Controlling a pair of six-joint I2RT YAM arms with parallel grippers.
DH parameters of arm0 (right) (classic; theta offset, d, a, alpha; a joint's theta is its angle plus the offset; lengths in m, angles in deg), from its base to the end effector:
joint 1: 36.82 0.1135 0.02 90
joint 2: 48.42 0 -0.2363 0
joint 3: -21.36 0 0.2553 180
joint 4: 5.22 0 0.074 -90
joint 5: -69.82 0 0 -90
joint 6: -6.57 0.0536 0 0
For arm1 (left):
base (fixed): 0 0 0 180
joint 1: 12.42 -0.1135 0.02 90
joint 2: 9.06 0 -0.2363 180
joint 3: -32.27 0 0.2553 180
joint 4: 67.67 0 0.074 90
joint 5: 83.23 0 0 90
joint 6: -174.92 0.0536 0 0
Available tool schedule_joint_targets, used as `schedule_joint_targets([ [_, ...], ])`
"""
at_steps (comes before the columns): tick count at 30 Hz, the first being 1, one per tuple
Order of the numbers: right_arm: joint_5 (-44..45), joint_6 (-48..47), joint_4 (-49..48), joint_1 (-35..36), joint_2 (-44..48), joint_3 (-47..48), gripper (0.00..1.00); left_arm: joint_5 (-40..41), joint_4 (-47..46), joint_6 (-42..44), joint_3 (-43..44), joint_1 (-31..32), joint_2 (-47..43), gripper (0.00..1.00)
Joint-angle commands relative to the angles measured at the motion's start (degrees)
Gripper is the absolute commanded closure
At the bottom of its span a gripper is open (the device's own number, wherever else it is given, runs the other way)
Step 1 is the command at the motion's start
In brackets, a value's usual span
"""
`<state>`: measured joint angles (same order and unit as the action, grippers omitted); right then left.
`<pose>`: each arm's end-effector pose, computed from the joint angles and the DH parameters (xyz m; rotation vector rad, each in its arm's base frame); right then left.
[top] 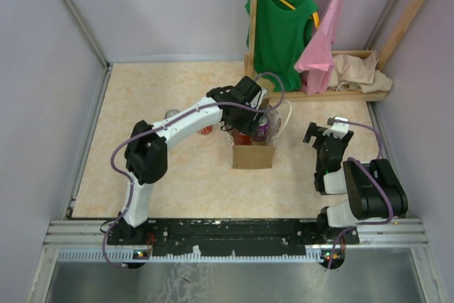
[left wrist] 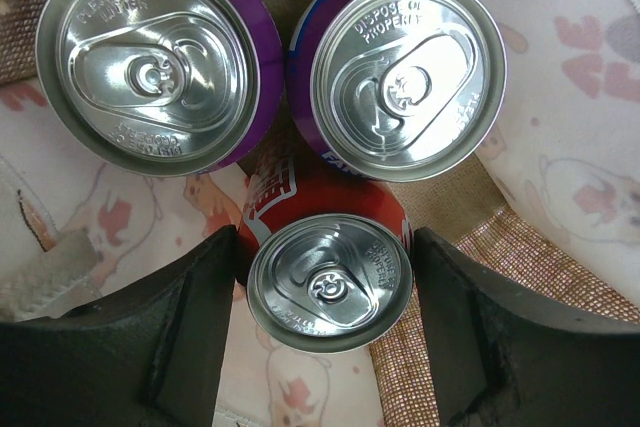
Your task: Take the beverage out of the canvas bag
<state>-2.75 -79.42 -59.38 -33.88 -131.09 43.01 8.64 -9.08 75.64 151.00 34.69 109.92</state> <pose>0.2383 -0.0038 0.1096 0.2430 1.6701 -0.1660 0.3115 -0.3328 0.2099 0.8413 2.4922 -0.3087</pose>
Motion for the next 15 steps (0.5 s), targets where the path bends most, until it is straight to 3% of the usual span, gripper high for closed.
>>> schedule_joint_targets([
  [1, 0.6, -0.6, -3.5, 0.0, 0.0, 1.5, 0.01, 2.0, 2.6, -0.2, 0.3, -0.4, 4.0, 1.0],
  [9, 0.6, -0.5, -3.5, 0.0, 0.0, 1.5, 0.01, 3.6, 6.1, 2.0, 5.7, -0.2, -1.1, 1.0],
  [15, 0.6, -0.5, -3.5, -0.1, 0.0, 1.5, 0.01, 2.7, 3.8, 3.5, 7.1, -0.1, -8.1, 1.0],
])
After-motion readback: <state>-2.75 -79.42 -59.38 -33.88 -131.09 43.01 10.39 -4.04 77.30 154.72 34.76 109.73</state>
